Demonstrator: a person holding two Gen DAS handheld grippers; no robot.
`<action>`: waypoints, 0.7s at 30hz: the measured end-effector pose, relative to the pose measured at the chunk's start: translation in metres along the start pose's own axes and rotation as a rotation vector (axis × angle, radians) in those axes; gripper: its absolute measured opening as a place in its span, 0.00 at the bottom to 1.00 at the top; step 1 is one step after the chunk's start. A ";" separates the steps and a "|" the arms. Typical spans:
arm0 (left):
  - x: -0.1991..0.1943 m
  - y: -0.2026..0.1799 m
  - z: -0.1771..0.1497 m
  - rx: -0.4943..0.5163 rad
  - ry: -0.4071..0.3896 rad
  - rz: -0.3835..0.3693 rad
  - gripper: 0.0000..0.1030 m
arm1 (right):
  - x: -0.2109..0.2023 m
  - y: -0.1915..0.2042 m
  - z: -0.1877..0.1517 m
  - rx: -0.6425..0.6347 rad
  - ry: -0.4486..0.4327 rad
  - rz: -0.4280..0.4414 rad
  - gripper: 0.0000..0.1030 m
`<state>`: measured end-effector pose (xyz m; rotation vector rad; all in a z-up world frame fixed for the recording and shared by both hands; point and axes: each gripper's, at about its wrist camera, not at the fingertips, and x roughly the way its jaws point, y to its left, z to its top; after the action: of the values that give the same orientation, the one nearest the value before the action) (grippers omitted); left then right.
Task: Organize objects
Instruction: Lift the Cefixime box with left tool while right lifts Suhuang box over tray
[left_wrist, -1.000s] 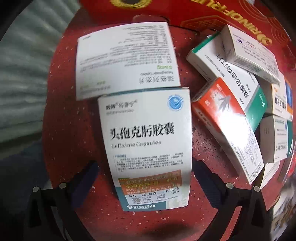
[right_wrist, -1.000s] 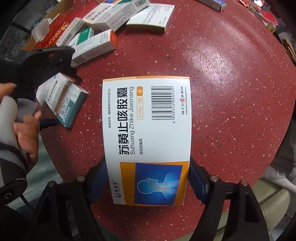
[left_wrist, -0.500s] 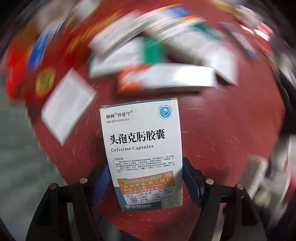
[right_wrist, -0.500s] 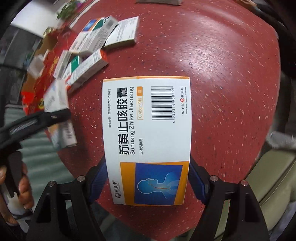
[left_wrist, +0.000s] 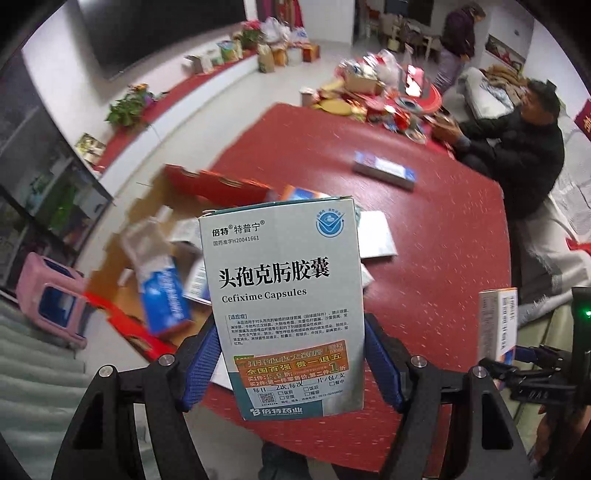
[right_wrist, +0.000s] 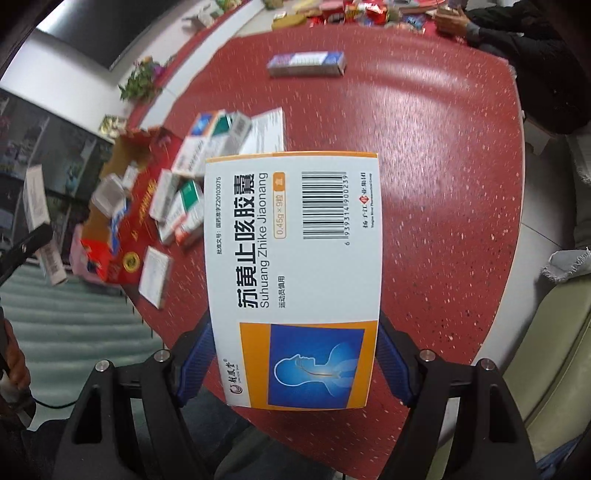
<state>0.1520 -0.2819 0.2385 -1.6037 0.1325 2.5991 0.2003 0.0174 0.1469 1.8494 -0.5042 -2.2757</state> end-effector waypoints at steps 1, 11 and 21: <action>-0.006 0.008 0.002 -0.010 -0.010 0.009 0.75 | -0.004 0.002 0.000 0.011 -0.015 0.003 0.75; 0.012 0.097 0.016 -0.028 -0.049 -0.011 0.75 | -0.002 0.062 0.010 0.158 -0.130 -0.016 0.75; 0.047 0.165 0.032 0.113 -0.008 -0.125 0.75 | 0.025 0.141 0.004 0.328 -0.143 -0.035 0.75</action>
<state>0.0829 -0.4411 0.2153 -1.5131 0.1694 2.4577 0.1788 -0.1214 0.1753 1.8493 -0.9241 -2.4826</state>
